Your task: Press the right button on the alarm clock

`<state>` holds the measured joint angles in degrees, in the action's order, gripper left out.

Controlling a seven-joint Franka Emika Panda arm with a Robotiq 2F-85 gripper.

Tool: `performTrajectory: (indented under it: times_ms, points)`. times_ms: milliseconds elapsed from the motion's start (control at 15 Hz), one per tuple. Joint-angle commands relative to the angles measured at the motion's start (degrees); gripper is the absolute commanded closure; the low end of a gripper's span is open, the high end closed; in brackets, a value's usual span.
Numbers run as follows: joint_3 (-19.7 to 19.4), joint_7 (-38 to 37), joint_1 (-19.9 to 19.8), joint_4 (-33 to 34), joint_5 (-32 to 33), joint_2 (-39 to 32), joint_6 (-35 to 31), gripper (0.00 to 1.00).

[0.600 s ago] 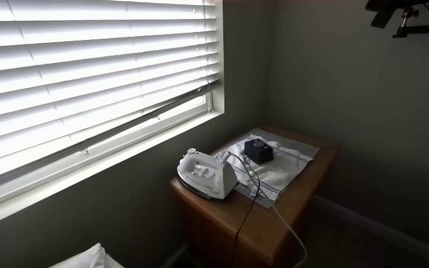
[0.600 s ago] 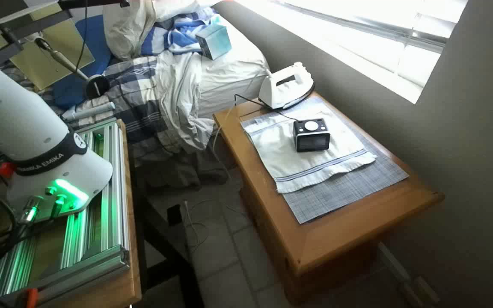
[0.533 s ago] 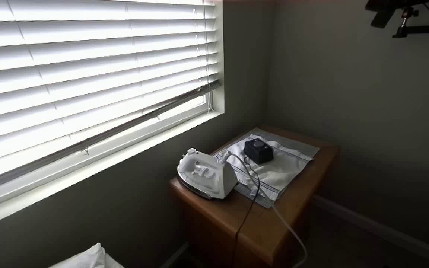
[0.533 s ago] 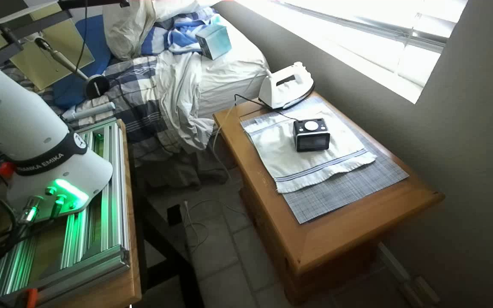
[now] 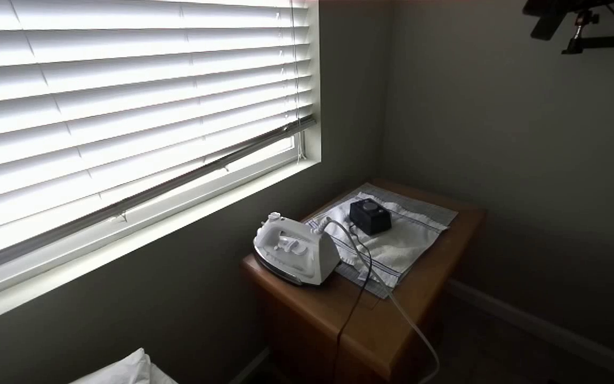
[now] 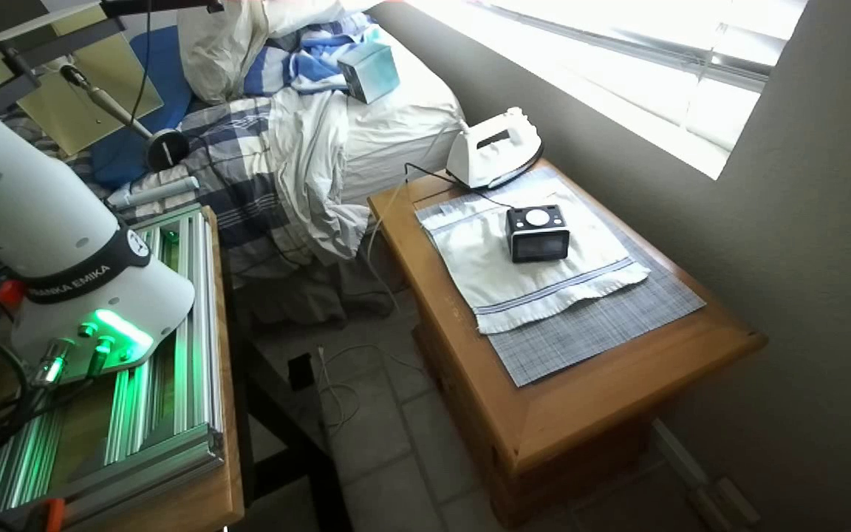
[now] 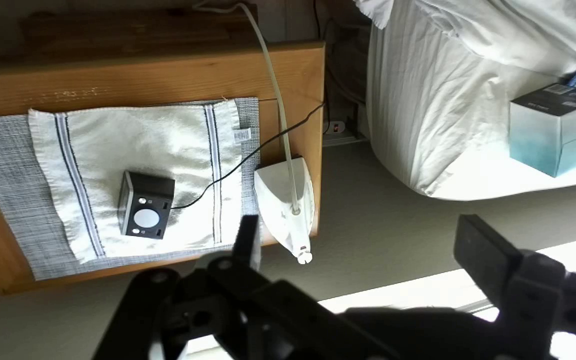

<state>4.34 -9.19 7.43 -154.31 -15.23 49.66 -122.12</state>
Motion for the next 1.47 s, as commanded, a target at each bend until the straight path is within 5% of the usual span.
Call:
performTrajectory:
  times_ms: [0, 467, 1067, 1400]
  points:
    - [0.32, 0.29, -0.44, 0.11, -0.33, 0.00, 0.19, 0.00]
    - [0.66, -1.79, -0.99, 1.09, -1.24, -1.41, -0.59, 0.00]
    - [2.49, -20.33, -11.18, 16.82, 0.79, -27.65, -12.17, 0.00]
    - [4.18, -36.31, -16.04, 23.69, 9.99, -40.98, -19.37, 0.00]
